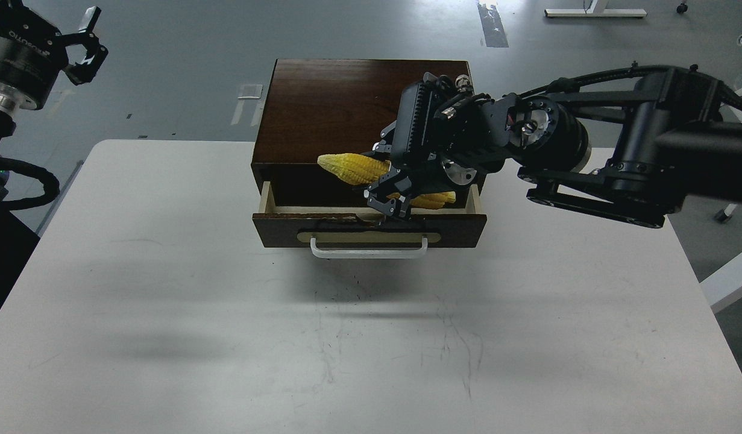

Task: Put corn in drawer with both arms

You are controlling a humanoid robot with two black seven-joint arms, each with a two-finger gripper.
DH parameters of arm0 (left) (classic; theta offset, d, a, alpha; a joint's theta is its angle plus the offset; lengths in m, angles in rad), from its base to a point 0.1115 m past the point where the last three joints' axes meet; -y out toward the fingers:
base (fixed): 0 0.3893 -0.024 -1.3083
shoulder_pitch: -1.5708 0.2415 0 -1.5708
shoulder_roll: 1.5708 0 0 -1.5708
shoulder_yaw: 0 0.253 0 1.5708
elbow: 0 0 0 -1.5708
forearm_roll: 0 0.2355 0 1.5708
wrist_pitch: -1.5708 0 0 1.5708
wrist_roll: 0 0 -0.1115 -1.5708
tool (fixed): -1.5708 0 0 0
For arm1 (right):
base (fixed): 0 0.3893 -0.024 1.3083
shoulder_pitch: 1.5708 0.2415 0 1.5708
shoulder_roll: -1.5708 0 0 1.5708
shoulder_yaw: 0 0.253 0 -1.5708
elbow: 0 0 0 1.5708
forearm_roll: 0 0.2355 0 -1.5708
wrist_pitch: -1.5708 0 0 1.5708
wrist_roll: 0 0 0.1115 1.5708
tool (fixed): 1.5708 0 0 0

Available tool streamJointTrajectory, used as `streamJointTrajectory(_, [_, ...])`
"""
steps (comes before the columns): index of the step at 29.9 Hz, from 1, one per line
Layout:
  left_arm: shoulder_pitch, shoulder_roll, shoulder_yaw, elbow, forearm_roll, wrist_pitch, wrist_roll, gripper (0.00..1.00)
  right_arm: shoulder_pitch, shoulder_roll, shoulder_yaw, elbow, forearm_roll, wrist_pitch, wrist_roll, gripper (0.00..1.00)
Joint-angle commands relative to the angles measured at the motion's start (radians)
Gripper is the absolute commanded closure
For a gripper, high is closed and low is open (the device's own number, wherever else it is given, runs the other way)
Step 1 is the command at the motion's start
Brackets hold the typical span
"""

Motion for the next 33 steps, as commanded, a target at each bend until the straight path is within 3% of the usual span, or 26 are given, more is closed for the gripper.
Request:
streamJointTrajectory(1, [0.0, 0.0, 0.0, 0.0, 0.0, 0.0, 0.0, 0.02, 0.004, 0.0, 0.001, 0.005, 0.002, 0.0, 0.0, 0.42])
streamJointTrajectory(10, [0.002, 0.0, -0.001, 0.001, 0.0, 0.0, 0.0, 0.02, 0.005, -0.003, 0.007, 0.003, 0.01, 0.0, 0.0, 0.34])
streamJointTrajectory(13, [0.0, 0.001, -0.001, 0.003, 0.0, 0.0, 0.0, 0.02, 0.008, -0.006, 0.037, 0.0, 0.022, -0.008, 0.0, 0.28])
streamJointTrajectory(15, [0.002, 0.004, -0.001, 0.005, 0.0, 0.0, 0.0, 0.02, 0.004, -0.014, 0.1, -0.006, 0.053, -0.006, 0.0, 0.16])
streamJointTrajectory(16, [0.002, 0.006, -0.001, 0.005, 0.0, 0.0, 0.0, 0.02, 0.001, -0.02, 0.141, -0.006, 0.107, -0.003, 0.0, 0.05])
streamJointTrajectory(17, [0.0, 0.006, -0.001, 0.005, 0.0, 0.0, 0.0, 0.02, 0.001, -0.026, 0.171, -0.009, 0.188, 0.003, -0.003, 0.02])
streamJointTrajectory(26, [0.002, 0.0, -0.001, 0.009, -0.005, 0.0, 0.0, 0.02, 0.007, -0.156, 0.26, -0.029, 0.488, 0.002, -0.005, 0.0])
streamJointTrajectory(33, [0.003, -0.011, 0.008, 0.038, 0.002, 0.0, 0.0, 0.02, -0.064, -0.274, 0.329, -0.064, 0.94, -0.009, -0.003, 0.0])
